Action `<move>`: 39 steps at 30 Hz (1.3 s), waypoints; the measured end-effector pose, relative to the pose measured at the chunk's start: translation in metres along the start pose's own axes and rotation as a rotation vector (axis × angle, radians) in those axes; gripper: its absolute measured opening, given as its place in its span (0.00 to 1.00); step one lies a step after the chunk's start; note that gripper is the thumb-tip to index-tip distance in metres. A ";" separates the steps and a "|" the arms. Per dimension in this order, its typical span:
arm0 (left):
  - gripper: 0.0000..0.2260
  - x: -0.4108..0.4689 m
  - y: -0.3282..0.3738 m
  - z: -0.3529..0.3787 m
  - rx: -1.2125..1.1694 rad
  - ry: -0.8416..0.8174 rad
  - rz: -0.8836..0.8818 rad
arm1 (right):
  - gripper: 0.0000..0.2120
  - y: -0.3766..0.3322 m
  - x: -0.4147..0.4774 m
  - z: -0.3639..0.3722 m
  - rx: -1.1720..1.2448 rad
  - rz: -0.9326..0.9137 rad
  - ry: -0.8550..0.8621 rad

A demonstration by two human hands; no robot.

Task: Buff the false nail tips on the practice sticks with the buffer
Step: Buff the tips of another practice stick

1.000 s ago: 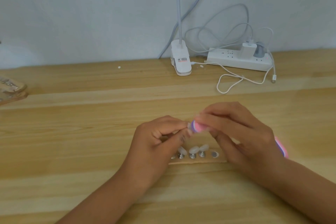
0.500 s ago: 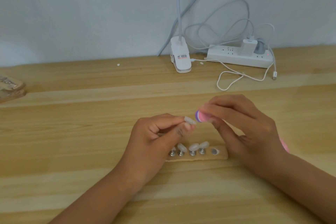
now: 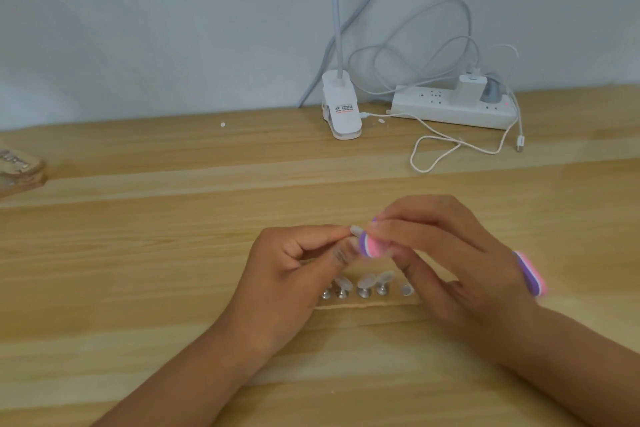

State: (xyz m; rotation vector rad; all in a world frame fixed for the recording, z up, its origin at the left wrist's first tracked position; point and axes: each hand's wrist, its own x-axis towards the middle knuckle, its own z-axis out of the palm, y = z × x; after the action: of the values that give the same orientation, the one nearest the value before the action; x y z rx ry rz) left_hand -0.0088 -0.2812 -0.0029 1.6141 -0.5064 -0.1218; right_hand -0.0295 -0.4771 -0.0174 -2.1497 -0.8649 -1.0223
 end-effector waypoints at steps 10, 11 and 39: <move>0.09 0.000 0.001 -0.001 -0.102 -0.018 -0.035 | 0.13 0.002 0.001 -0.003 -0.029 0.004 0.021; 0.09 -0.001 0.002 -0.001 -0.126 -0.014 -0.048 | 0.12 0.004 0.002 -0.005 -0.036 0.033 0.050; 0.08 -0.004 0.006 0.001 0.079 -0.025 0.073 | 0.15 0.009 0.002 -0.007 -0.175 0.057 0.065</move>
State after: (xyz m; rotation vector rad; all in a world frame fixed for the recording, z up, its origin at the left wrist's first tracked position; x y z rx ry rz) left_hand -0.0137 -0.2803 0.0021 1.6709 -0.5952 -0.0674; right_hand -0.0246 -0.4875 -0.0147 -2.2574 -0.7026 -1.1698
